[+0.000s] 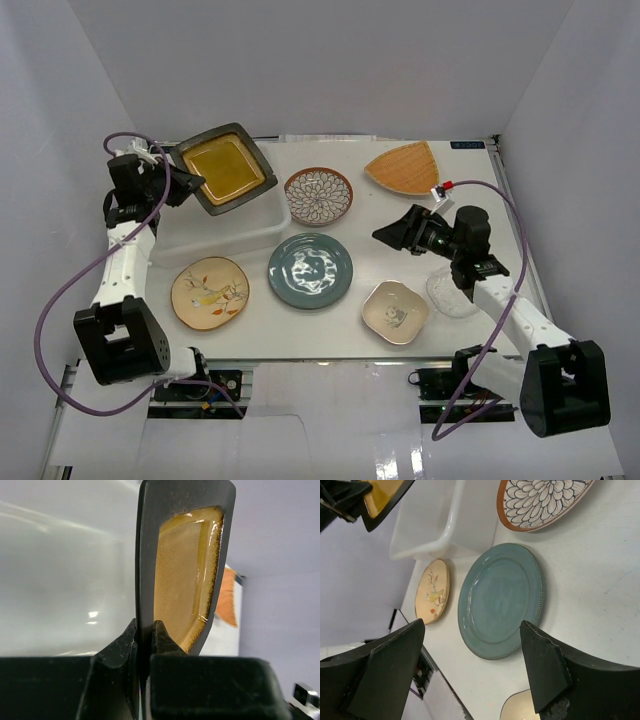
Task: Place the plates into the plastic bin on the countertop
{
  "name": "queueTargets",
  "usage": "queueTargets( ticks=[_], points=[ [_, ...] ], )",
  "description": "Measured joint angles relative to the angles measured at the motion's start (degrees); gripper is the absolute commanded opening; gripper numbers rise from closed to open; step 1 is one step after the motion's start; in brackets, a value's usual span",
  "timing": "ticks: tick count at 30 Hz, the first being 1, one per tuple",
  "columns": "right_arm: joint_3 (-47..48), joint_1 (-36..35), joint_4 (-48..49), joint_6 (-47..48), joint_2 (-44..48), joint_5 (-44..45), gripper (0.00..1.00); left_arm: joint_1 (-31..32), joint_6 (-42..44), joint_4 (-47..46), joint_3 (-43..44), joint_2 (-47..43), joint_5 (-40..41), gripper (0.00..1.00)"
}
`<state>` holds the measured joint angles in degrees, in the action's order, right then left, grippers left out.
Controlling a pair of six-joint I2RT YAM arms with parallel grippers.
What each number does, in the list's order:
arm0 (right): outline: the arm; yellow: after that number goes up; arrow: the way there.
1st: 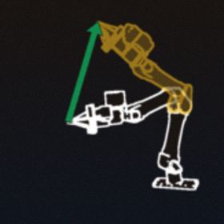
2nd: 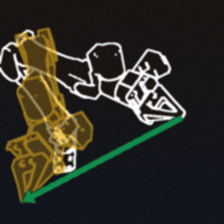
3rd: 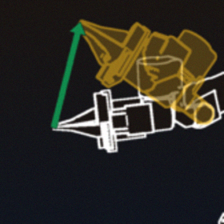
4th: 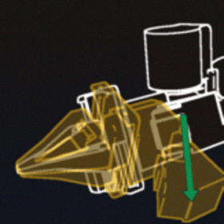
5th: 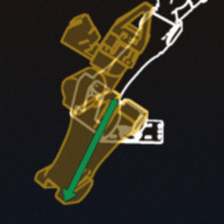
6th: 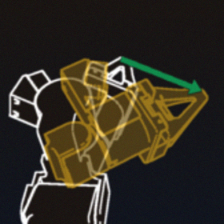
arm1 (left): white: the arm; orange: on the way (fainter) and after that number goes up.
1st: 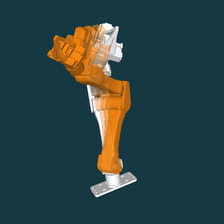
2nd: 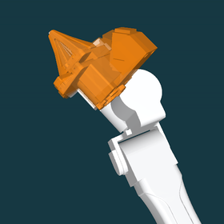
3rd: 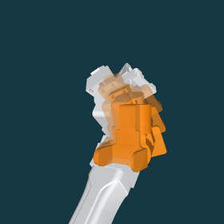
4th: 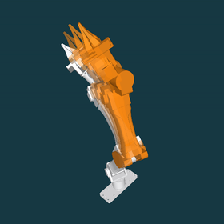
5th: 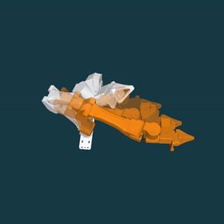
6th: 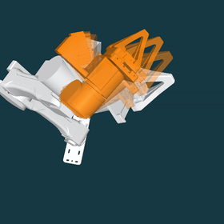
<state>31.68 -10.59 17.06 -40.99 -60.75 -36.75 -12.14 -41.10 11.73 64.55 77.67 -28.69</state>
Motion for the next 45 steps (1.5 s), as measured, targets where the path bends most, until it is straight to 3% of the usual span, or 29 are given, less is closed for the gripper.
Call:
queueTargets(
  ticks=[7,14,15,16,18,19,23,31,36,37,41,45],
  points=[
    [7.1,-9.9,-3.3,7.9,-11.1,7.4,0.77,-0.4,4.6,5.8,-0.4,4.6,5.6,0.00],
    [11.7,-14.6,-4.2,11.6,-24.4,13.2,0.73,-0.3,7.0,8.4,-0.4,10.2,8.6,0.03],
    [12.4,-15.0,-4.1,11.9,-26.2,13.7,0.73,-0.3,7.3,8.8,-0.4,10.4,9.5,0.10],
    [13.0,-15.4,-4.1,12.1,-28.1,14.1,0.73,-0.3,7.7,9.2,-0.4,10.4,10.5,0.29],
    [14.1,-15.9,-4.1,12.3,-31.2,14.5,0.73,-0.3,8.2,9.0,-0.4,10.4,11.6,0.50],
    [14.4,-16.2,-3.9,12.3,-32.7,14.6,0.73,-0.3,8.3,8.4,-0.4,10.4,11.8,0.66],
    [14.6,-16.7,-2.5,11.3,-37.0,14.3,0.73,-0.4,8.7,7.6,-0.4,10.1,12.8,0.96],
    [13.6,-16.8,5.2,6.4,-41.6,11.5,0.59,-0.4,7.4,6.0,-0.6,5.7,10.7,0.98],
    [10.7,-16.7,12.8,2.0,-43.7,8.6,0.41,0.2,6.6,5.7,-3.9,-3.0,9.3,0.98],
    [10.2,-16.6,14.3,1.0,-44.2,8.0,0.30,0.7,6.3,5.7,-4.5,-5.0,8.9,0.98],
    [6.7,-16.0,21.4,-5.0,-46.1,5.6,0.08,6.1,6.2,5.5,-6.6,-12.0,5.7,0.98],
    [2.0,-14.4,26.9,-10.7,-44.3,3.0,0.08,15.2,6.7,6.5,-9.2,-16.7,1.5,0.98]
  ],
)
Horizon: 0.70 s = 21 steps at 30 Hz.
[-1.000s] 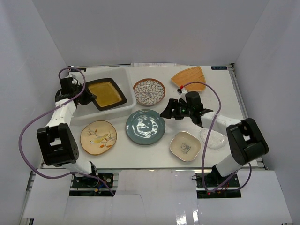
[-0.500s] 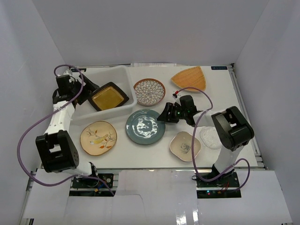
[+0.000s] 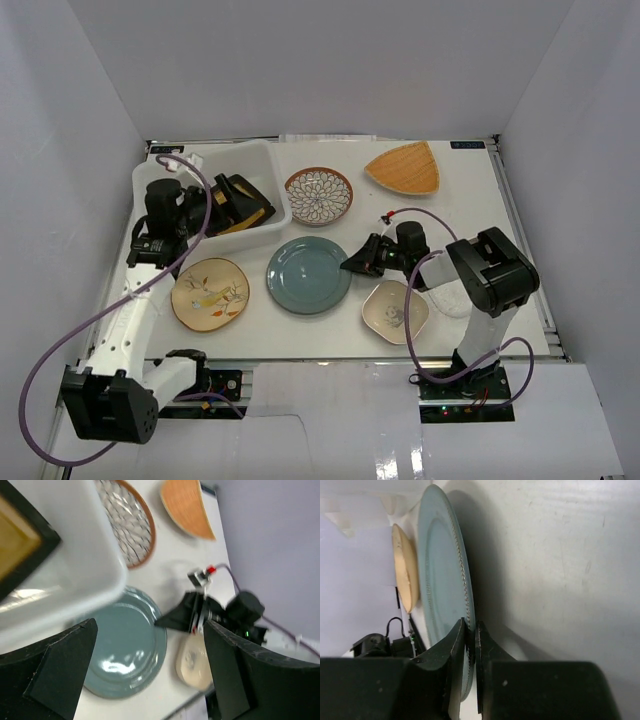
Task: Place the plates into the plastic bin on the countertop
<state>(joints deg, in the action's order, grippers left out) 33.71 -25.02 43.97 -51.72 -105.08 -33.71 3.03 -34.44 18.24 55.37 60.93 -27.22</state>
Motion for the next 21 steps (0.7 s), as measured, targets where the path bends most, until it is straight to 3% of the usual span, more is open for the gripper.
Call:
queueTargets(
  ticks=[3,11,21],
  points=[
    [-3.4,1.3,0.3,-1.5,5.2,-0.8,0.08,4.3,0.6,2.2,-4.2,-3.6,-3.5,0.98],
    [-9.7,5.9,-1.0,-2.5,23.0,-3.3,0.08,6.5,0.7,8.0,-15.1,-10.8,-10.2,0.98],
    [-11.7,6.7,-1.6,-6.1,34.2,-7.3,0.08,12.4,-1.9,3.2,-19.3,-4.2,-10.7,0.98]
  ],
)
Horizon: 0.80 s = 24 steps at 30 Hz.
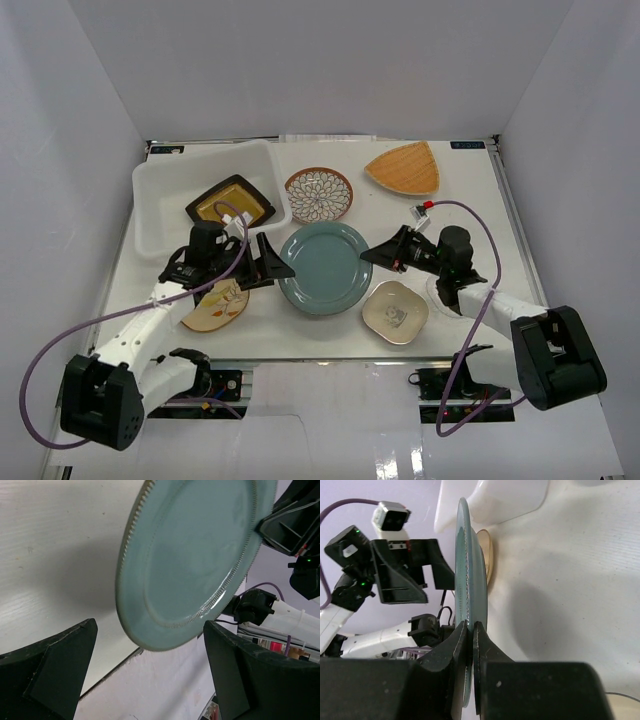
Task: Place the plates into the plastic bin on the countertop
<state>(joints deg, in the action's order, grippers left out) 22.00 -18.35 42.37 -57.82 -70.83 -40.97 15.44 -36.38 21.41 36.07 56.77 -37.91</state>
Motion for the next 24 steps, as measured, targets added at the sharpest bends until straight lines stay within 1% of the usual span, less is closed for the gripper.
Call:
queueTargets(
  ticks=[2,3,5,6,9,10,12,13,14,15,16,17,18,19,21,24],
  points=[
    [0.0,0.0,0.0,-0.8,0.7,-0.8,0.08,1.7,-1.3,-2.5,-0.2,3.0,0.3,0.93],
    [0.0,0.0,-0.1,-1.0,1.0,-1.1,0.08,2.3,-2.0,-4.4,-0.5,4.1,0.4,0.81],
    [0.0,0.0,0.0,-1.6,1.4,-1.5,0.08,3.2,-3.9,-8.5,-1.6,5.5,0.4,0.68],
    [0.0,0.0,-0.1,-1.7,1.5,-1.6,0.08,3.4,-4.8,-10.2,-2.0,5.8,0.5,0.50],
    [0.0,0.3,-0.1,-2.2,1.5,-2.0,0.08,3.8,-6.6,-14.1,-2.8,6.3,1.3,0.30],
    [0.0,0.6,0.0,-2.4,1.5,-2.0,0.08,3.8,-7.1,-15.0,-3.1,6.5,1.9,0.17],
    [0.0,1.6,0.0,-2.7,1.4,-1.4,0.08,3.5,-8.6,-17.7,-3.6,6.9,0.6,0.05],
    [-0.2,2.1,-0.2,-2.8,1.2,-1.0,0.08,3.5,-9.7,-19.2,-3.7,6.9,-0.3,0.00],
    [-0.3,2.5,-0.2,-2.8,0.9,-0.6,0.08,3.4,-10.8,-20.8,-3.7,6.9,-1.2,0.00],
    [-0.4,2.9,-0.2,-2.8,0.5,-0.3,0.19,3.3,-11.8,-22.1,-3.6,6.8,-1.8,0.00],
    [-0.5,3.0,-0.2,-2.8,0.2,-0.3,0.33,3.3,-12.6,-23.0,-3.5,6.7,-2.1,0.00],
    [-0.5,3.0,-0.2,-2.7,0.0,0.0,0.55,3.3,-12.9,-23.7,-3.5,6.6,-2.5,0.00],
    [-0.5,2.9,-0.5,-2.9,-0.2,0.1,0.63,3.5,-12.9,-24.3,-3.2,6.5,-2.6,0.00],
    [-0.5,2.8,-0.4,-2.5,-0.2,-0.3,0.70,3.8,-12.7,-24.2,-2.7,6.4,-1.9,0.00],
    [-0.3,2.6,-0.3,-1.7,0.1,-0.9,0.80,4.3,-12.7,-23.9,-2.3,6.8,-1.1,0.00],
    [0.4,3.6,-2.1,0.3,1.6,-1.6,0.86,4.1,-13.9,-23.6,0.4,9.0,-1.1,0.00]
  ],
)
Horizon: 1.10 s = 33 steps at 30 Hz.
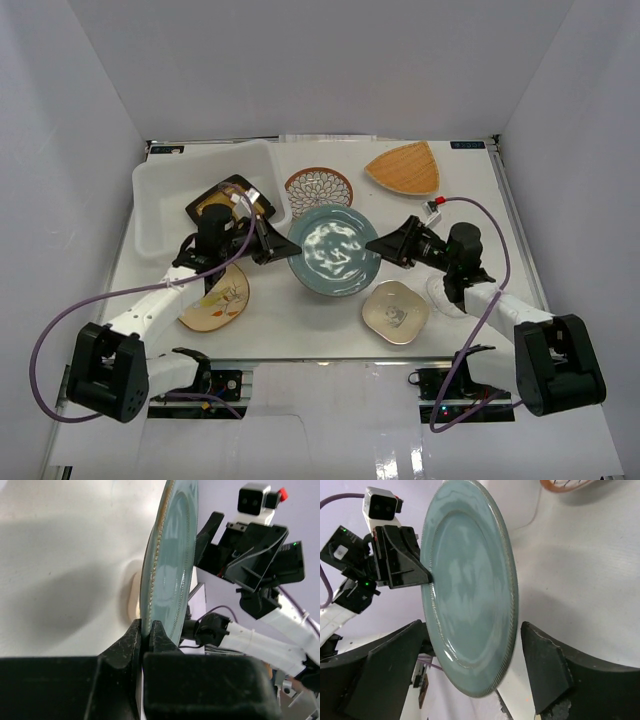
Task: Place the plates into the plastic bin on the countertop
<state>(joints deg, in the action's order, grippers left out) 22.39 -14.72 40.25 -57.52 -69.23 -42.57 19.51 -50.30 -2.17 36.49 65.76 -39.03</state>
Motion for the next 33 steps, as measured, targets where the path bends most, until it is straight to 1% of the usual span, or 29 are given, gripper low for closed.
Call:
queueTargets(
  ticks=[2,5,8,10,13,15,16,18,21,25,31,32,33],
  points=[
    [0.7,1.6,-1.4,1.3,1.5,-0.3,0.86,-0.3,-0.4,0.5,4.3,2.6,0.0,0.00],
    [1.2,4.3,-3.2,3.1,3.9,-0.9,0.86,-1.6,-0.6,1.5,13.0,6.0,0.5,0.00],
    [1.3,6.3,-4.9,4.7,5.4,-1.3,0.86,-5.5,-0.9,1.6,20.0,6.4,1.0,0.00],
    [1.5,7.2,-6.7,6.4,5.6,-1.2,0.87,-10.3,-2.3,0.7,22.3,5.7,0.7,0.00],
    [3.0,7.5,-12.9,11.3,5.4,1.1,0.86,-20.4,-4.4,0.1,22.5,4.2,0.7,0.00],
    [4.3,7.5,-15.7,14.1,4.9,3.1,0.85,-25.5,-4.0,1.5,22.5,4.2,2.9,0.00],
    [5.2,7.4,-16.7,15.1,4.4,3.8,0.85,-28.2,-3.5,3.0,22.5,4.4,5.6,0.00],
    [7.2,6.7,-17.6,16.9,1.8,5.6,0.84,-31.8,-2.4,5.1,22.1,5.2,8.7,0.00],
    [10.1,4.9,-17.8,18.1,-3.4,8.5,0.84,-34.6,-0.3,8.1,21.0,6.8,12.5,0.00],
    [14.3,1.7,-16.2,17.4,-12.5,12.4,0.83,-35.0,3.6,11.7,19.9,9.9,17.2,0.00],
    [20.3,-1.4,-10.3,12.3,-27.7,16.6,0.83,-35.5,6.1,12.7,18.6,16.4,19.3,0.00],
    [22.0,-1.9,-9.9,11.5,-30.1,17.4,0.83,-35.5,6.4,12.9,18.5,17.1,19.7,0.02],
    [24.1,-2.3,-9.5,10.9,-32.6,18.5,0.82,-35.5,6.6,13.1,18.3,17.7,20.2,0.08]
  ],
)
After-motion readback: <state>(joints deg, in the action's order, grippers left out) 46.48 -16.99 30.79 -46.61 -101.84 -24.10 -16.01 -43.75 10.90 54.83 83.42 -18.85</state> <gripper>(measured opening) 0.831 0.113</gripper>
